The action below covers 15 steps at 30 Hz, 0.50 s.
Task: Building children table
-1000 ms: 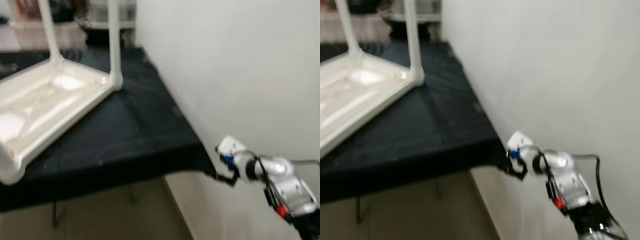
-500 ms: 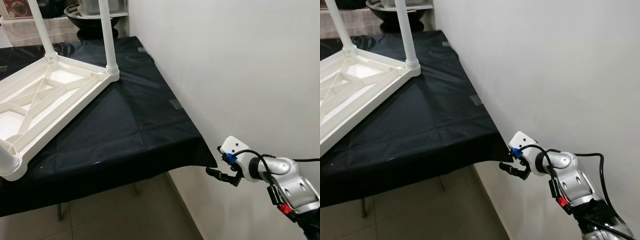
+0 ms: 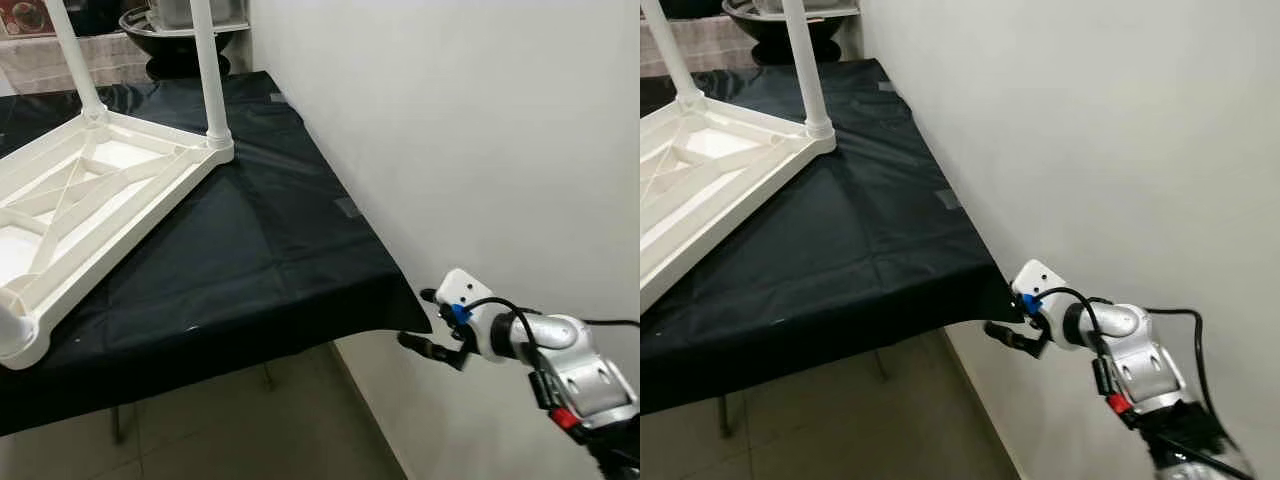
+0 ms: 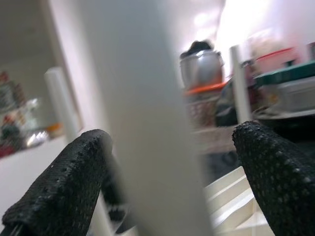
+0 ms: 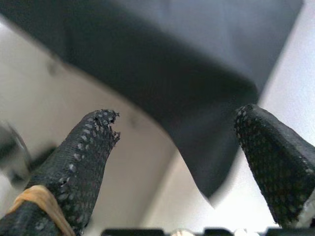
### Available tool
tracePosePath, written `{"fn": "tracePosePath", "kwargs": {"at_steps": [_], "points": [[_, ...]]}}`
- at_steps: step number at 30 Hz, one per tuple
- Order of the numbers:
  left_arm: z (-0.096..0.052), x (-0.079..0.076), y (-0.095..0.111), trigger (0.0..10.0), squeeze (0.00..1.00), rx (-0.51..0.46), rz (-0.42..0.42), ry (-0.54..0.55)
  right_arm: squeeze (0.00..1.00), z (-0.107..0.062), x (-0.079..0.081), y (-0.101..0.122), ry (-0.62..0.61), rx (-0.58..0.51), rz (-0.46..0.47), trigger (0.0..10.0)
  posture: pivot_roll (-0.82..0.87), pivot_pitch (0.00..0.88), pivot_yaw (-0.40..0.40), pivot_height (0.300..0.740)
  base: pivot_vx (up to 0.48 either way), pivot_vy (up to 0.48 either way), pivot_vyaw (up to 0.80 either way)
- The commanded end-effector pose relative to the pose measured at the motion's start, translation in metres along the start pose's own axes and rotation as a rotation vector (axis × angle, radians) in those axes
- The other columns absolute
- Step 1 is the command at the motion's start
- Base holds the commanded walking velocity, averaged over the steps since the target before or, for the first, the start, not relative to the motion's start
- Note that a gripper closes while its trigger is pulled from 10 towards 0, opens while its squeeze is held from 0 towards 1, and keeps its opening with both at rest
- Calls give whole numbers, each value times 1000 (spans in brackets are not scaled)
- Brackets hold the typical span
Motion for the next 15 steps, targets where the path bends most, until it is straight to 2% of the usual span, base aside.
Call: {"fn": "tracePosePath", "kwargs": {"at_steps": [1,2,3,4,5,6,7,8,9,11,15], "points": [[-2,17,-3,10000,0,23,-18,59,0,-3,-1,6,-12,-50,16,10000,-36,111,-85,740,0,0,0],[-2,17,-3,10000,0,23,-18,59,0,-3,-1,6,-12,-50,16,10000,-36,111,-85,740,0,0,0],[-1,24,1,10000,0,6,-35,69,0,-1,1,7,-5,-62,23,10000,-28,110,-88,740,0,0,0],[1,21,9,10000,0,-28,-74,42,0,0,2,7,-2,-65,25,10000,-23,110,-90,740,0,0,0],[1,21,9,10000,0,-28,-74,42,0,0,2,7,-2,-65,25,10000,-23,110,-90,740,0,0,0],[1,12,25,10000,0,-96,-96,-4,0,1,2,7,2,-72,26,10000,-22,107,-89,740,0,0,0],[1,12,25,10000,0,-96,-96,-4,0,1,2,7,2,-72,26,10000,-22,107,-89,740,0,0,0],[0,4,39,10000,0,-155,-101,-36,0,2,2,8,3,-77,28,10000,-22,106,-89,740,0,0,0],[0,4,39,10000,0,-155,-101,-36,0,2,2,8,3,-77,28,10000,-22,106,-89,740,0,0,0],[-4,-10,58,10000,0,-226,-104,-81,0,4,0,9,3,-83,27,10000,-16,101,-93,740,0,0,0],[-5,-14,61,10000,0,-232,-110,-95,0,4,0,10,6,-84,23,10000,-12,98,-94,740,0,0,0]]}}
Point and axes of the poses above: a point about 5 cm out from each wrist's last joint towards the gripper, its own z axis pointing out of the wrist towards the gripper, its own y axis along the axis of the wrist's last joint, x = y × z, the point moved 3 cm from there along z, pointing out of the wrist towards the gripper, and after that the axes turned 2 degrees about z, right-handed, at the moved point
